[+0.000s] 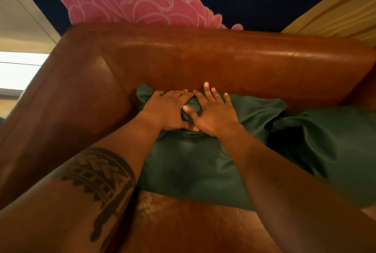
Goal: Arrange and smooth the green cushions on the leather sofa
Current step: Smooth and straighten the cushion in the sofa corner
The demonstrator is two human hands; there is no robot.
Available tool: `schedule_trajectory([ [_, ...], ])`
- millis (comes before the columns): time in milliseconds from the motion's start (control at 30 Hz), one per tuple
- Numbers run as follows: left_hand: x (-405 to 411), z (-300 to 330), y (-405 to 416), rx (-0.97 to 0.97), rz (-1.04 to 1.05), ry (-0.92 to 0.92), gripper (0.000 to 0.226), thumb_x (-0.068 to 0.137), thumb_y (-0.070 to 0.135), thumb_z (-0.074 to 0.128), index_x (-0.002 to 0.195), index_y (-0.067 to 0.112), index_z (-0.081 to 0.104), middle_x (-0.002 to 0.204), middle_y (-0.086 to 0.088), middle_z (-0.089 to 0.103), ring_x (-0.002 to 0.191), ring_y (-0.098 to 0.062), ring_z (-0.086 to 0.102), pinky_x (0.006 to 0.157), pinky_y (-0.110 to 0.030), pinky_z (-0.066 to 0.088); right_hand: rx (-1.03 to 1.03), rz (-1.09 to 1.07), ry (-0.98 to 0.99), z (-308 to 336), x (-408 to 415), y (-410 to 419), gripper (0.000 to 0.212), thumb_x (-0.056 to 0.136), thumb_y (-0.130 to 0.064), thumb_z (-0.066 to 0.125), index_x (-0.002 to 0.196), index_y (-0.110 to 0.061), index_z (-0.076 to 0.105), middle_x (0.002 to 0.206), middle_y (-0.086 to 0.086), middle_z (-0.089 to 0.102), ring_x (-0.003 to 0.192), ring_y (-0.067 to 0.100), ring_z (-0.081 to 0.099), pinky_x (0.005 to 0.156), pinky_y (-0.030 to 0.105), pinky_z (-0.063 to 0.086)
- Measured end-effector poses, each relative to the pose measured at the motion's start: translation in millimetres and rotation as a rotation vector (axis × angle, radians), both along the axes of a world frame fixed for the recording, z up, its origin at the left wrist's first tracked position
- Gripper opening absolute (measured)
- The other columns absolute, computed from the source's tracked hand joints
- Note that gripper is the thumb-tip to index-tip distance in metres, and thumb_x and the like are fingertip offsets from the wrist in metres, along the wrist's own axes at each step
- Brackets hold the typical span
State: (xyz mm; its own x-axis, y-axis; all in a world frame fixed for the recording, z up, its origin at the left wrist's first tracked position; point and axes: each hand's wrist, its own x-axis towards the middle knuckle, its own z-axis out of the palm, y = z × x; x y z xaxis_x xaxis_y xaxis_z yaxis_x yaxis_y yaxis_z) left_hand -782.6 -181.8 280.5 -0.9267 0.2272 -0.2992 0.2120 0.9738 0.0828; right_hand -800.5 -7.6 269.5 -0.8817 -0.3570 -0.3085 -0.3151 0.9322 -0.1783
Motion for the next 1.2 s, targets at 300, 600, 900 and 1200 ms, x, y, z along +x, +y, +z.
schedule_trajectory([
  [300, 23.9, -4.6, -42.8, 0.02, 0.039, 0.0, 0.122, 0.061, 0.109, 0.024, 0.163, 0.041, 0.015, 0.16, 0.002, 0.041, 0.144, -0.024, 0.041, 0.12, -0.044, 0.031, 0.062, -0.057, 0.06, 3.4, 10.0, 46.4, 0.097, 0.09, -0.086, -0.001, 0.168, -0.031, 0.016, 0.175, -0.01, 0.012, 0.161, 0.01, 0.008, 0.128, 0.056, -0.005],
  [600, 32.6, 10.8, -51.3, -0.079, 0.244, -0.05, 0.129, 0.064, 0.107, 0.024, 0.165, 0.028, 0.009, 0.174, 0.002, 0.006, 0.159, -0.021, 0.008, 0.124, -0.061, -0.002, 0.044, -0.313, 0.113, 3.5, 3.8, 119.6, 0.101, 0.092, -0.086, 0.007, 0.161, -0.018, 0.035, 0.168, 0.006, 0.035, 0.156, 0.024, 0.029, 0.126, 0.064, 0.013],
  [900, 118.1, -41.9, 47.2, 0.279, 0.06, 0.474, 0.067, 0.101, 0.034, 0.039, 0.164, 0.015, 0.024, 0.173, -0.003, 0.012, 0.16, -0.023, 0.011, 0.127, -0.048, 0.019, -0.208, -0.078, 0.458, -42.8, 97.1, 20.9, 0.066, 0.107, -0.047, 0.029, 0.168, -0.027, 0.016, 0.176, 0.001, 0.011, 0.162, 0.023, 0.009, 0.125, 0.067, 0.006],
  [1200, 86.3, -93.8, 53.9, 0.12, 0.139, 0.507, 0.065, 0.105, 0.03, 0.028, 0.166, 0.014, 0.011, 0.174, -0.002, 0.001, 0.161, -0.022, -0.001, 0.129, -0.049, 0.01, -0.069, -0.061, 0.524, -80.7, 62.1, 14.7, 0.068, 0.106, -0.048, 0.025, 0.169, -0.028, 0.008, 0.177, -0.001, 0.003, 0.163, 0.019, 0.0, 0.124, 0.058, -0.011],
])
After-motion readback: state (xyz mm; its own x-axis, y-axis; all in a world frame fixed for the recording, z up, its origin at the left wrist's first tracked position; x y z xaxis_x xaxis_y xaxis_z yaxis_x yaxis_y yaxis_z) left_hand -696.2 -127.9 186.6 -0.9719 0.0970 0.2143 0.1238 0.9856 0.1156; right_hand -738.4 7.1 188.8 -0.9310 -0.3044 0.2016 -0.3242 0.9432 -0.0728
